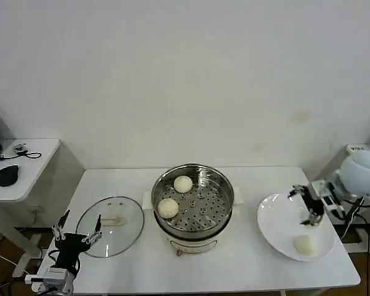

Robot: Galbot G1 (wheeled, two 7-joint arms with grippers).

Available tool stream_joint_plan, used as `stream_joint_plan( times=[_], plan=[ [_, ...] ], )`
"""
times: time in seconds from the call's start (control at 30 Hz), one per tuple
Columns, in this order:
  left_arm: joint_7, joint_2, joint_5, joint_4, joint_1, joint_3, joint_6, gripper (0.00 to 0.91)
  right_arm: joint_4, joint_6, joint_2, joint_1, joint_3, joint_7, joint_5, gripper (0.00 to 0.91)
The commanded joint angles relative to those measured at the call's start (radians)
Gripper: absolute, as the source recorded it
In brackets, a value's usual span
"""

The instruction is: Take steamed baozi put them in steamer then cover it.

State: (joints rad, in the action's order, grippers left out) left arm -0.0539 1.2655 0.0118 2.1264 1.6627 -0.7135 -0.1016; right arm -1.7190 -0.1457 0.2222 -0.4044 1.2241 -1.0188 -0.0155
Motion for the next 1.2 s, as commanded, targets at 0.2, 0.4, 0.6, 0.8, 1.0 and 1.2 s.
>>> stream_joint_plan(
  times=[0.2, 0.4, 0.6, 0.8, 1.0, 1.2],
  plan=[
    [-0.002, 0.005, 0.008, -0.019, 0.007, 0.004, 0.004, 0.907, 0.048, 0.052, -0.058, 0.611, -0.484, -0.008, 0.134, 0.907],
    [-0.003, 0.009, 0.012, -0.027, 0.007, 0.008, 0.007, 0.907, 0.102, 0.050, -0.025, 0.670, -0.529, -0.001, 0.161, 0.907],
    [-0.002, 0.004, 0.011, -0.027, 0.005, 0.003, 0.004, 0.907, 0.155, 0.053, 0.023, 0.725, -0.586, -0.001, 0.174, 0.907],
    [-0.002, 0.002, 0.011, -0.032, 0.000, 0.000, 0.002, 0.907, 0.199, 0.045, 0.084, 0.743, -0.606, 0.002, 0.185, 0.907],
    [-0.002, 0.001, 0.011, -0.040, -0.004, -0.002, 0.001, 0.907, 0.222, 0.042, 0.104, 0.743, -0.600, -0.002, 0.191, 0.897],
    [-0.002, 0.003, 0.010, -0.046, -0.006, -0.004, 0.002, 0.907, 0.225, 0.031, 0.112, 0.744, -0.590, -0.005, 0.189, 0.776]
  ],
)
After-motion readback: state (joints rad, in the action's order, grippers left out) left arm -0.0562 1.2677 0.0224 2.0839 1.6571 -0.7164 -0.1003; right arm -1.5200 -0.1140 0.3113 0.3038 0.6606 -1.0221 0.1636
